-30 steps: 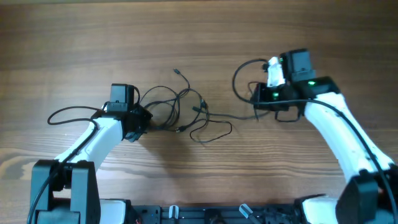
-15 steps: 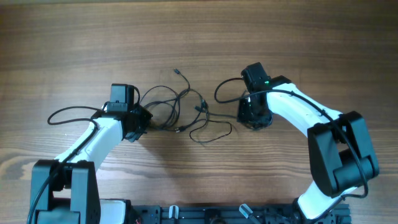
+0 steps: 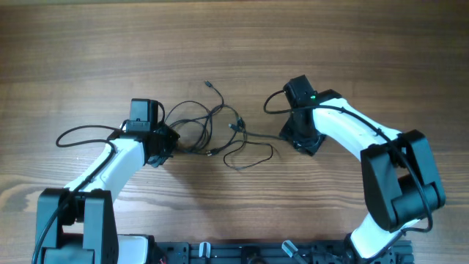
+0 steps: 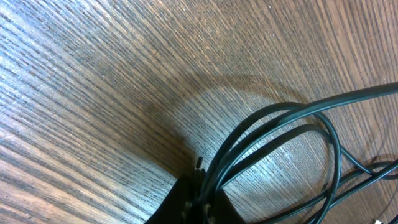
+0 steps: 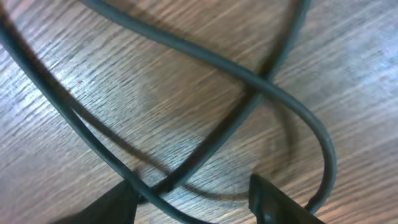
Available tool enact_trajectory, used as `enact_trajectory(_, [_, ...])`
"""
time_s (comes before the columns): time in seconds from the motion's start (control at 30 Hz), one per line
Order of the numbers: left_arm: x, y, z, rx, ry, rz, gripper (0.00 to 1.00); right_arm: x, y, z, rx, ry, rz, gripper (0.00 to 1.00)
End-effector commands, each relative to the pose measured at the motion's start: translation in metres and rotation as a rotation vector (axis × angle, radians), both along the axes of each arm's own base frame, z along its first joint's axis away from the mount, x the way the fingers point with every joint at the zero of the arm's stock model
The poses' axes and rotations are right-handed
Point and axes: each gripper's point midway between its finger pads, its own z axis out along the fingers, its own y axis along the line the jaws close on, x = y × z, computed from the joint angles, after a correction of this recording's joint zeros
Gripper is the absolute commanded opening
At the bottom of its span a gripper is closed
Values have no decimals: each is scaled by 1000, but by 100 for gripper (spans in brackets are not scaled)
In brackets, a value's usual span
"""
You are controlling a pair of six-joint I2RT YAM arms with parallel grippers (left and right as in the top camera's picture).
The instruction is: Untangle cables
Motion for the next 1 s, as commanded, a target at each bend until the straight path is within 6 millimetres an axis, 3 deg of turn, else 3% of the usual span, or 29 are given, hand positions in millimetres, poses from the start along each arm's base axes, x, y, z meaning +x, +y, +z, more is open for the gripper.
enact_trajectory(0.0, [-2,-2,2,2,-9,-22,9,-9,-10,-11,-133,-3,-115,63])
enact_trajectory(0.07, [-2,-2,2,2,-9,-22,10,-10,-5,-11,-146,-18,-136,62])
enact_trajectory(0.1, [-2,-2,2,2,-9,-22,11,-9,-4,-10,-157,-28,-125,54])
enact_trajectory(0.17, [-2,-2,2,2,-8,-22,12,-10,-2,-10,-171,-34,-88,17])
enact_trajectory(0.2, [-2,-2,2,2,-8,-22,12,-10,-1,-10,-171,-32,-66,5])
enact_trajectory(0.3, [-2,-2,2,2,-8,-22,13,-6,3,-11,-148,-39,-8,4])
enact_trajectory(0.4, [-6,-1,0,3,8,-22,15,18,6,5,-112,-100,136,4])
enact_trajectory(0.5, [-7,-1,0,4,12,-26,15,47,1,57,-87,-232,215,4])
enact_trajectory(0.6, [-9,-1,0,5,19,-26,16,70,-19,126,-62,-426,189,4])
enact_trajectory(0.67, [-10,-1,-1,6,26,-26,18,79,-48,186,-65,-610,154,4])
enact_trajectory(0.8, [-11,0,-1,9,29,-25,18,72,-109,269,-165,-857,122,4])
enact_trajectory(0.87, [-11,0,-1,13,29,-24,18,64,-138,295,-214,-931,62,4])
enact_trajectory(0.97, [-11,1,-1,16,29,-22,20,54,-158,304,-238,-947,7,4])
